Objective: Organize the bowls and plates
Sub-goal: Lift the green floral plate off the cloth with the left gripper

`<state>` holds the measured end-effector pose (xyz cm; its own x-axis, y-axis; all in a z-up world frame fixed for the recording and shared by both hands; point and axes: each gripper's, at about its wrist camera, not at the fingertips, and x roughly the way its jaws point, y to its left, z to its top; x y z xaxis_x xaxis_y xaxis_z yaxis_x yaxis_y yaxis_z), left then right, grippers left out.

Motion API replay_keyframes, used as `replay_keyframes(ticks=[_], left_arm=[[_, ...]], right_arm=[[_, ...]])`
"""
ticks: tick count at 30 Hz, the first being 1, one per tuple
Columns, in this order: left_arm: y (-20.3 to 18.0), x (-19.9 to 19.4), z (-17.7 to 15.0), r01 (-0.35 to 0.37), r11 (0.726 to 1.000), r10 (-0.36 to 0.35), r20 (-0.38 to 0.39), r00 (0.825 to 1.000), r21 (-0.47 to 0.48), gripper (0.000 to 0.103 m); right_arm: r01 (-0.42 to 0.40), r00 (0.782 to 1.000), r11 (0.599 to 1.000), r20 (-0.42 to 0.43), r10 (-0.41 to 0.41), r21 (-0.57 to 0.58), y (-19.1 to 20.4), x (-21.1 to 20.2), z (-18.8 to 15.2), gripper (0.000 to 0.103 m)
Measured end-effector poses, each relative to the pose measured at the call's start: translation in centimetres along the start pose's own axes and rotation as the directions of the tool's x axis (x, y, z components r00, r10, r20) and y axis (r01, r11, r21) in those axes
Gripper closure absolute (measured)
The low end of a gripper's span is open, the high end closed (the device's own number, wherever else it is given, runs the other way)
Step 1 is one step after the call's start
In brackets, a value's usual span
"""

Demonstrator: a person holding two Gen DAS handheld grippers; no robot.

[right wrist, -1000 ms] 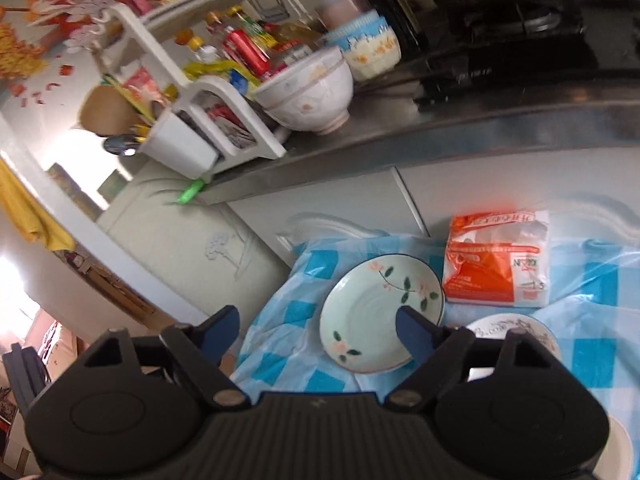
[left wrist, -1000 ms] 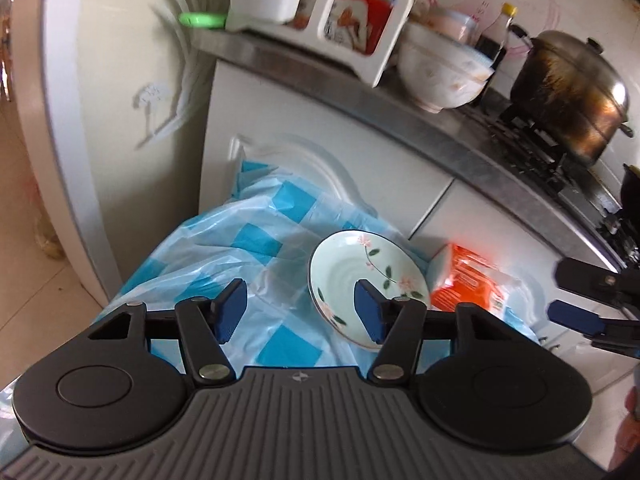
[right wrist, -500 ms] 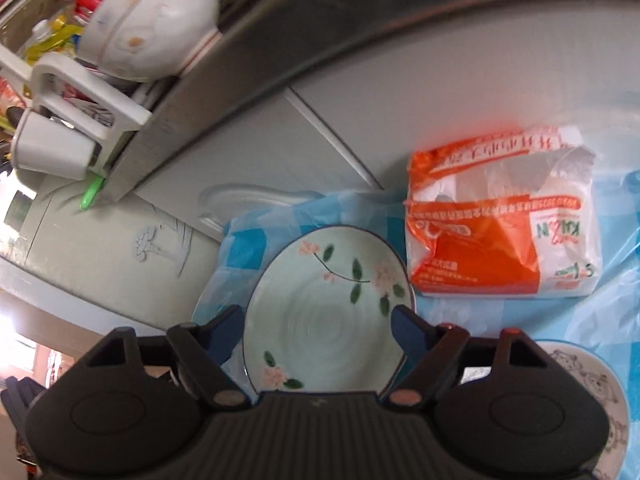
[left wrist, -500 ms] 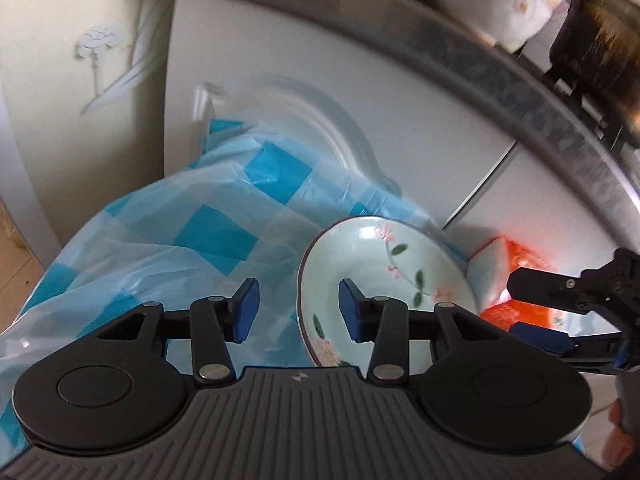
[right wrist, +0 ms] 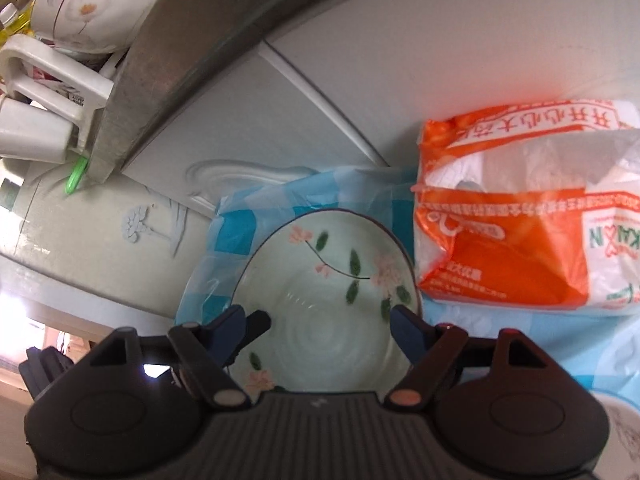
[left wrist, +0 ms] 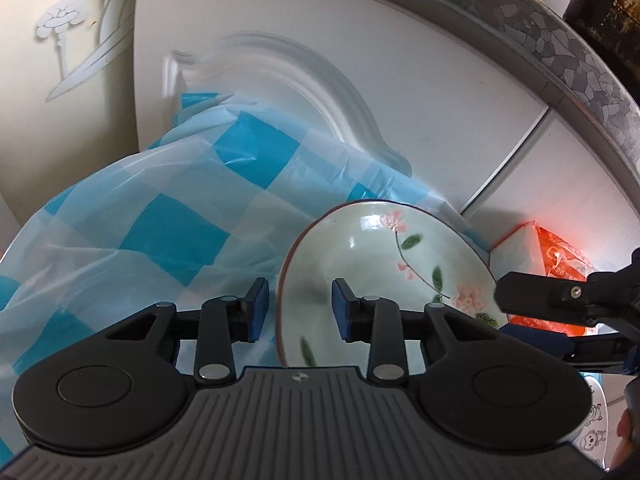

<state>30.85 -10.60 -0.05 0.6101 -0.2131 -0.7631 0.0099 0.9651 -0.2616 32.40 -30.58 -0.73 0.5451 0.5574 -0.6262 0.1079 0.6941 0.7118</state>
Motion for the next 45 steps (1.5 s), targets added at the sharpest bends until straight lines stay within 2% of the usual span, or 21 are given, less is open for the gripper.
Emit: replay_keyframes(ticks=[1,4,8,11,13,16,19,21,24,28,32,40,45], left_arm=[[-0.1,0.1,0.0,-0.001,1.0,0.001,0.005,1.0,0.006,0.065],[-0.1,0.3,-0.1,-0.002,1.0,0.002,0.012,1.0,0.011,0.065],[-0.2,0.0,-0.3,-0.006,1.0,0.006,0.022,1.0,0.019,0.066],[-0.3,-0.1,-0.5,-0.013,0.999,0.012,0.03,0.999,0.029,0.068],[-0.3,-0.1,-0.5,-0.01,0.999,0.009,0.031,0.999,0.034,0.07],[-0.2,-0.2,-0.5,-0.007,1.0,0.006,0.032,0.999,0.024,0.072],[-0.2,-0.2,-0.5,-0.007,1.0,0.006,0.035,0.999,0.027,0.072],[-0.2,-0.2,-0.5,-0.007,1.0,0.006,0.036,0.999,0.029,0.073],[-0.1,-0.3,-0.5,-0.003,1.0,0.002,0.033,0.999,0.029,0.076],[0.1,-0.6,-0.6,-0.002,1.0,0.001,0.025,1.0,0.024,0.077],[0.6,-1.1,-0.8,-0.005,1.0,0.005,0.02,1.0,-0.001,0.077],[1.6,-3.6,-1.1,-0.011,0.999,0.013,0.038,0.999,-0.047,0.078],[2.3,-5.6,-1.8,-0.01,0.998,0.014,0.049,0.999,-0.062,0.079]], right_arm=[[-0.009,1.0,1.0,-0.001,0.009,-0.002,0.0,0.2,-0.1,0.023],[0.044,0.999,0.999,0.025,-0.044,-0.008,-0.1,0.1,-0.1,0.025],[0.049,0.996,0.999,0.072,-0.049,0.004,-0.2,-0.8,-0.3,0.026],[0.088,0.992,0.996,0.095,-0.086,-0.022,0.2,-1.2,-0.2,0.026],[0.089,0.993,0.996,0.081,-0.087,-0.016,0.1,-1.0,-0.2,0.023],[0.145,0.987,0.989,0.072,-0.144,-0.018,-0.1,-0.4,-0.3,0.023],[0.137,0.989,0.99,0.061,-0.136,-0.015,-0.6,0.2,-0.3,0.022],[0.089,0.994,0.996,0.061,-0.088,-0.007,-0.6,0.4,-0.4,0.019],[0.094,0.993,0.995,0.074,-0.092,-0.024,-0.1,0.7,-0.6,0.016],[0.125,0.989,0.99,0.088,-0.119,-0.061,0.2,0.9,-0.7,0.016],[0.106,0.989,0.992,0.109,-0.099,-0.067,0.4,0.7,-0.9,0.016],[0.074,0.988,0.993,0.142,-0.061,-0.09,1.2,-0.8,-1.9,0.016],[0.033,0.99,0.998,0.139,-0.025,-0.054,1.2,-1.6,-3.3,0.015]])
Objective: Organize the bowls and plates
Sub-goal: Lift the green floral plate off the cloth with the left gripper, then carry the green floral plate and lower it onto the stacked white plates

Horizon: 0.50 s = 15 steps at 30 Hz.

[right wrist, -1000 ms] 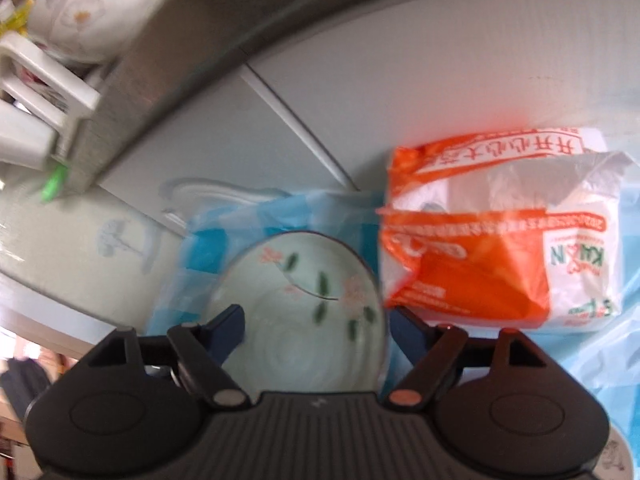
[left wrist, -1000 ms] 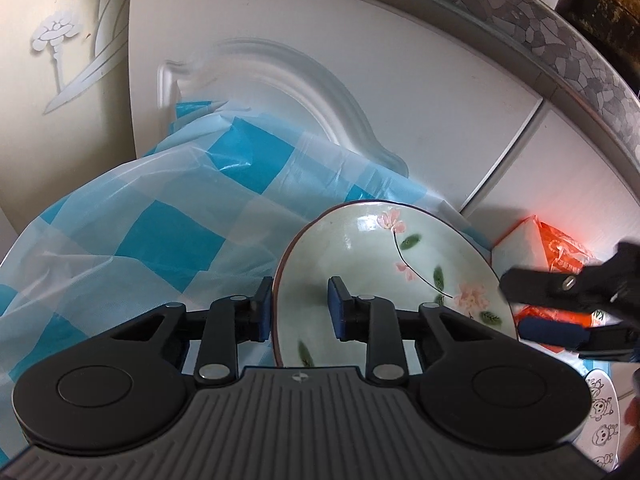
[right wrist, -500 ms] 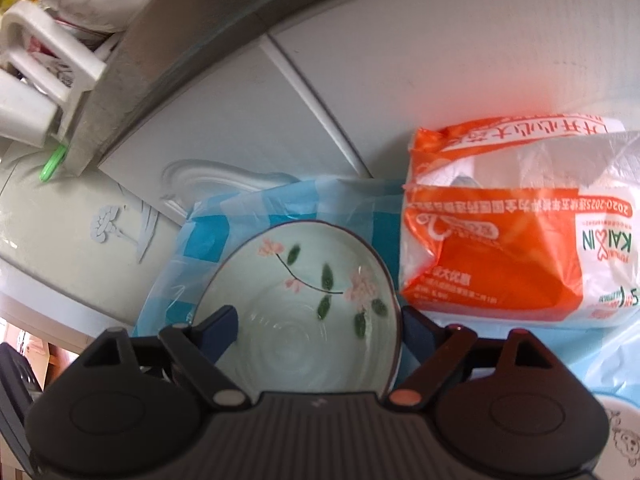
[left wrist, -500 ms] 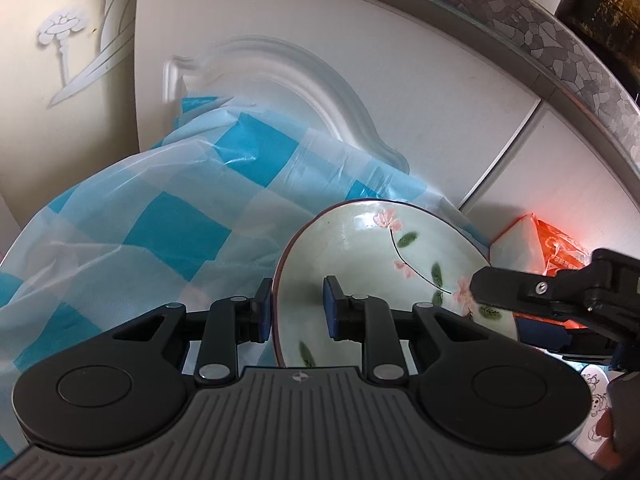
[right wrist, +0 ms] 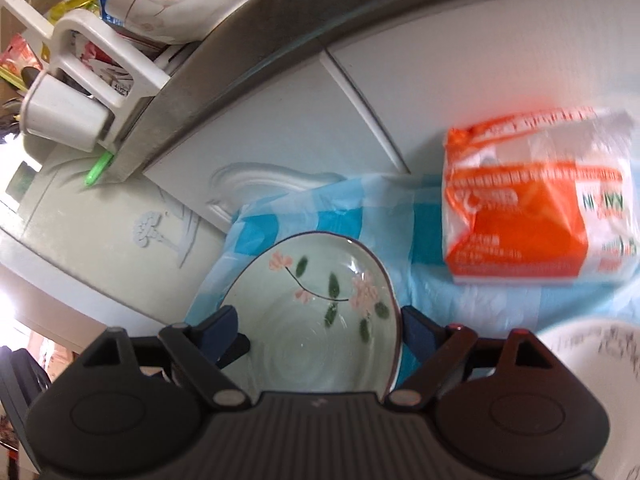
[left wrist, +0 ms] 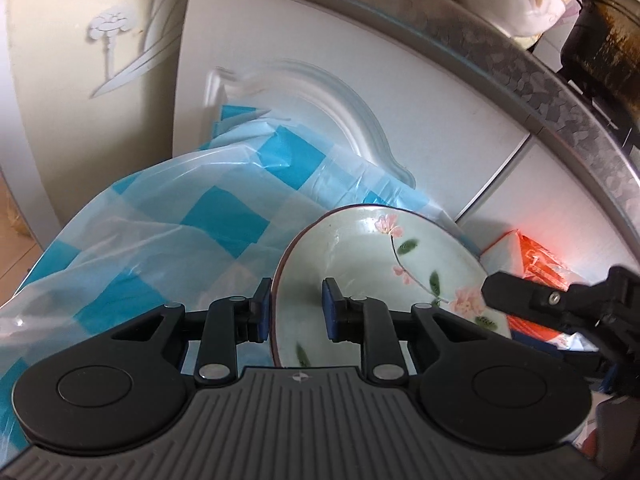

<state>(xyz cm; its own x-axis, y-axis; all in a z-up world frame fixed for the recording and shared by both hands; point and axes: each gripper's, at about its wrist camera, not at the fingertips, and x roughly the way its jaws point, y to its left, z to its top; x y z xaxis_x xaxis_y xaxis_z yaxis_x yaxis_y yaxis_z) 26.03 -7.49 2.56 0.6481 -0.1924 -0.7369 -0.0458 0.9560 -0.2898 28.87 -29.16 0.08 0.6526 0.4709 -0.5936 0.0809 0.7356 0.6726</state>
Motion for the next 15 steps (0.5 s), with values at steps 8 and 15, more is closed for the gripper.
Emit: replay_keyframes(ticks=[8,15], left_arm=[[0.6,-2.9,-1.3,-0.015,0.999,0.015,0.003,1.0,-0.033,0.079],[0.5,-5.7,-2.1,-0.022,0.999,0.023,0.019,1.0,-0.045,0.079]], right_arm=[[-0.036,0.999,0.999,0.013,0.036,-0.003,1.3,-2.3,-2.0,0.015],[-0.061,0.998,0.998,0.024,0.062,-0.025,2.4,-4.7,-3.5,0.015]])
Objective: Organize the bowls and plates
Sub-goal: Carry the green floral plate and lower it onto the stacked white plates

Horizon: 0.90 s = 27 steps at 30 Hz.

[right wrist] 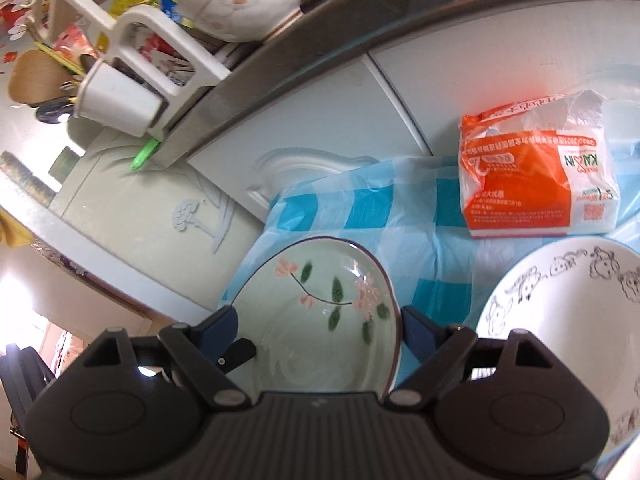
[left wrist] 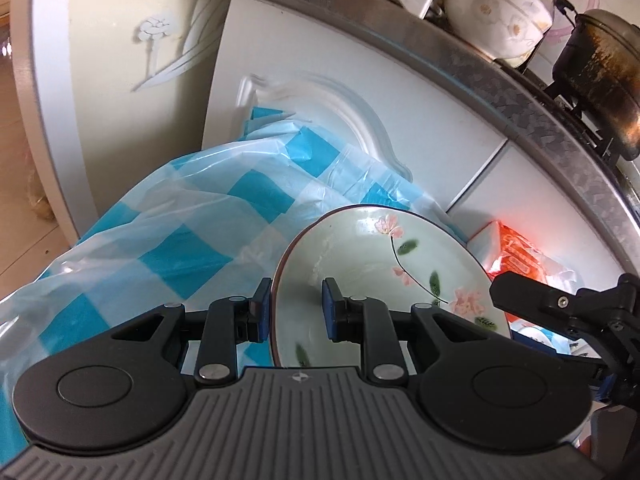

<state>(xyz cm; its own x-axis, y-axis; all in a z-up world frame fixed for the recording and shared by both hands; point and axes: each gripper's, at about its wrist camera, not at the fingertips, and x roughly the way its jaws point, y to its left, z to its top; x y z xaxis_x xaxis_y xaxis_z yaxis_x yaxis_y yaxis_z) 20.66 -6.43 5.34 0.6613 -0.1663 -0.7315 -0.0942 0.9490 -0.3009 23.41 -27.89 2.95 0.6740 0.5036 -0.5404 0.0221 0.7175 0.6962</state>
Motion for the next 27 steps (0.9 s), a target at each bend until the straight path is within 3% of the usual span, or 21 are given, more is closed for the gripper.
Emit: replay_keyframes(ticks=[17,27], left_arm=[[-0.8,-5.7,-3.0,-0.01,1.0,0.01,0.017,1.0,0.014,0.079],[1.2,-9.6,-5.2,-0.05,0.999,0.05,0.005,0.999,0.014,0.079]], right_arm=[[-0.036,0.999,0.999,-0.009,0.036,0.0,0.3,-5.4,-4.0,0.015],[-0.088,0.995,0.995,-0.044,0.087,-0.034,1.9,-8.1,-7.4,0.015]])
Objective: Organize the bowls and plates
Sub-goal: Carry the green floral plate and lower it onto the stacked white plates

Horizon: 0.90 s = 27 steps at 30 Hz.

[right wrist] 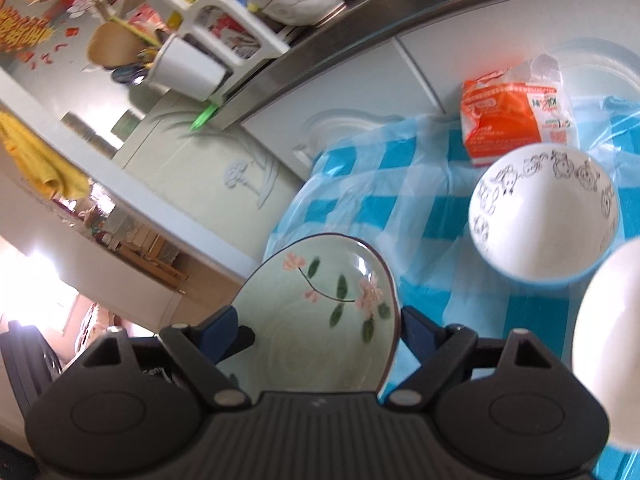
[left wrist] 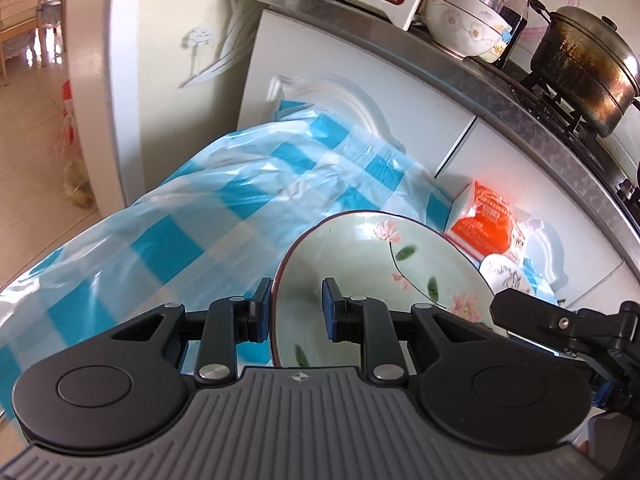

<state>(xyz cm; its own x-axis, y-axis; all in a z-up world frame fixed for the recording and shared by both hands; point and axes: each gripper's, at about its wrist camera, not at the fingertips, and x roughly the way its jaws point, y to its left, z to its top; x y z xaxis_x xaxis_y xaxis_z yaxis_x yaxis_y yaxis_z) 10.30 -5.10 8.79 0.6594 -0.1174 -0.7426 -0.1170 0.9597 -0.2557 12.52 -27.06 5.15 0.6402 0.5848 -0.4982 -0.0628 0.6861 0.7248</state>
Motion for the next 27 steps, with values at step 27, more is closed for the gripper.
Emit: replay_keyframes(ticks=[27], left_arm=[[4.8,-3.1,-7.4,-0.176,0.982,0.181,-0.073,0.981,0.07,0.079]], right_arm=[[-0.007,0.981,0.991,-0.191,-0.019,-0.134,2.2,1.3,-10.4,0.016]])
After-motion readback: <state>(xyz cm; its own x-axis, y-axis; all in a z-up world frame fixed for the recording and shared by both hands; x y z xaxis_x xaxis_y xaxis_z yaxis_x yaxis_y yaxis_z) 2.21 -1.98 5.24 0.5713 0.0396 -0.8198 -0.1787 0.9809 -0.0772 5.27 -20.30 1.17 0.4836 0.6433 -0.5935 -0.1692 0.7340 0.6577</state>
